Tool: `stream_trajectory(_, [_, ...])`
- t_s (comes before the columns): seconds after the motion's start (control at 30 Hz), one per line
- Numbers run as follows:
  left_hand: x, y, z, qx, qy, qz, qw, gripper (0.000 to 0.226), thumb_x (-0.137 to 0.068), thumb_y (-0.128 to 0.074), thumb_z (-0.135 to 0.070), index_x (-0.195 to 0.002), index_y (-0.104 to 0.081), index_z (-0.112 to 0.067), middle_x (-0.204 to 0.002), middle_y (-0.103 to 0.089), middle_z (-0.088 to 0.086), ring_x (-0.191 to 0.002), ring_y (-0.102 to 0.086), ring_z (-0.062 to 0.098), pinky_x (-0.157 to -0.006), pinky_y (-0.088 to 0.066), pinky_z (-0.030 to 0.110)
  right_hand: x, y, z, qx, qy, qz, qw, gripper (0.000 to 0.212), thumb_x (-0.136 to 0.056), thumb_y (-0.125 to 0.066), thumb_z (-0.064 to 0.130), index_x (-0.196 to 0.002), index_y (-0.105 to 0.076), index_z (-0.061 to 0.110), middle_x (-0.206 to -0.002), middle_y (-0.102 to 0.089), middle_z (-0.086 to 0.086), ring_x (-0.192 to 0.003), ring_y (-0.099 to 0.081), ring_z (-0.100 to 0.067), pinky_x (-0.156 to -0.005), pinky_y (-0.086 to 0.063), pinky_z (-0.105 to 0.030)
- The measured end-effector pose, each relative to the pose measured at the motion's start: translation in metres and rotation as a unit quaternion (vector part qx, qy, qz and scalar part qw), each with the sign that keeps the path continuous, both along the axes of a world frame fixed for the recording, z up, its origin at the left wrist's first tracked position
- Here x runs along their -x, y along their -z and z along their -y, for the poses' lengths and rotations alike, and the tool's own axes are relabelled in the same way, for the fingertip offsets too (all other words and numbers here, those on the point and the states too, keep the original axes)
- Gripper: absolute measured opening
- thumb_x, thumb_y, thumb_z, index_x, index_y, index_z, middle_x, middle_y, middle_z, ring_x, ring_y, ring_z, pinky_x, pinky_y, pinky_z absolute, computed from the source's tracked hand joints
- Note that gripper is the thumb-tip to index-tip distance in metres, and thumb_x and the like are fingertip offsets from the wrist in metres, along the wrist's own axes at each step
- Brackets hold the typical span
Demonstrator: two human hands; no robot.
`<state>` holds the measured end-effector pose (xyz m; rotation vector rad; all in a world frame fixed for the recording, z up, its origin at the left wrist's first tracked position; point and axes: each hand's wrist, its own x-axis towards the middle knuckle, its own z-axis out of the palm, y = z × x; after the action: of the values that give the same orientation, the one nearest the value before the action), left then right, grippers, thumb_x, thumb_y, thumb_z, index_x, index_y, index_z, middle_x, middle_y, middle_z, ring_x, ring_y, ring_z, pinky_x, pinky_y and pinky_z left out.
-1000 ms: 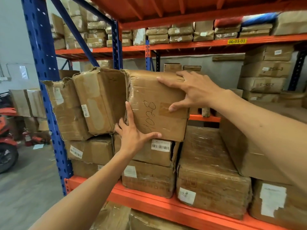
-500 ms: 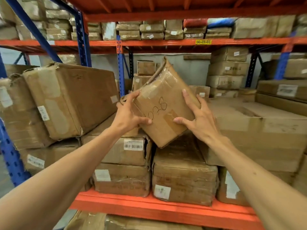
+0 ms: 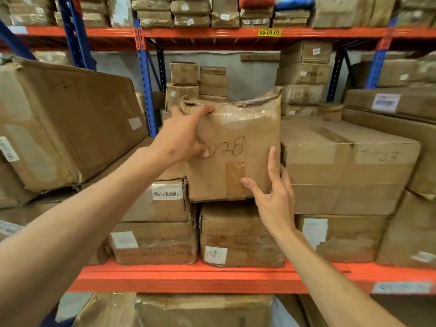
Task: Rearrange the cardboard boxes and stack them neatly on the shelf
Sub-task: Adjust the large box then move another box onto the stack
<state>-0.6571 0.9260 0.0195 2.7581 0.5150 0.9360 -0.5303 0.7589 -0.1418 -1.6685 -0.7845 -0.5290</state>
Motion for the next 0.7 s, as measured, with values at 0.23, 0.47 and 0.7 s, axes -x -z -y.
stream_trajectory(0.23, [0.008, 0.035, 0.0, -0.05, -0.004, -0.056, 0.997, 0.118, -0.069, -0.092, -0.033, -0.152, -0.012, -0.057, -0.142, -0.024, 0.019, -0.098, -0.062, 0.048, -0.095, -0.053, 0.054, 0.017, 0.009, 0.023, 0.21, 0.083, -0.001, 0.974, 0.086, -0.092, -0.058, 0.065, -0.157, -0.002, 0.055, -0.155, -0.044, -0.017, -0.128, -0.055, -0.037, -0.104, -0.046, -0.045])
stream_trajectory(0.47, [-0.015, 0.018, -0.008, -0.084, 0.041, -0.096, 0.991, 0.146, -0.047, -0.086, -0.072, -0.154, 0.012, -0.055, -0.162, 0.033, 0.011, -0.148, 0.013, 0.054, -0.113, -0.013, 0.074, 0.013, -0.103, 0.041, 0.173, 0.106, 0.18, 0.963, 0.077, -0.082, -0.055, 0.079, -0.15, -0.048, 0.044, -0.158, -0.044, -0.011, -0.144, -0.039, -0.033, -0.11, -0.036, -0.057])
stream_trajectory(0.7, [-0.022, -0.001, -0.027, -0.07, 0.072, -0.112, 0.989, 0.134, -0.042, -0.084, -0.078, -0.158, -0.028, -0.038, -0.161, -0.027, 0.005, -0.146, -0.029, 0.035, -0.118, -0.03, 0.057, -0.048, -0.156, 0.023, 0.468, 0.003, 0.116, 0.876, 0.136, -0.037, -0.067, 0.099, -0.154, -0.007, 0.064, -0.169, 0.002, 0.01, -0.156, 0.002, -0.036, -0.118, -0.013, -0.071])
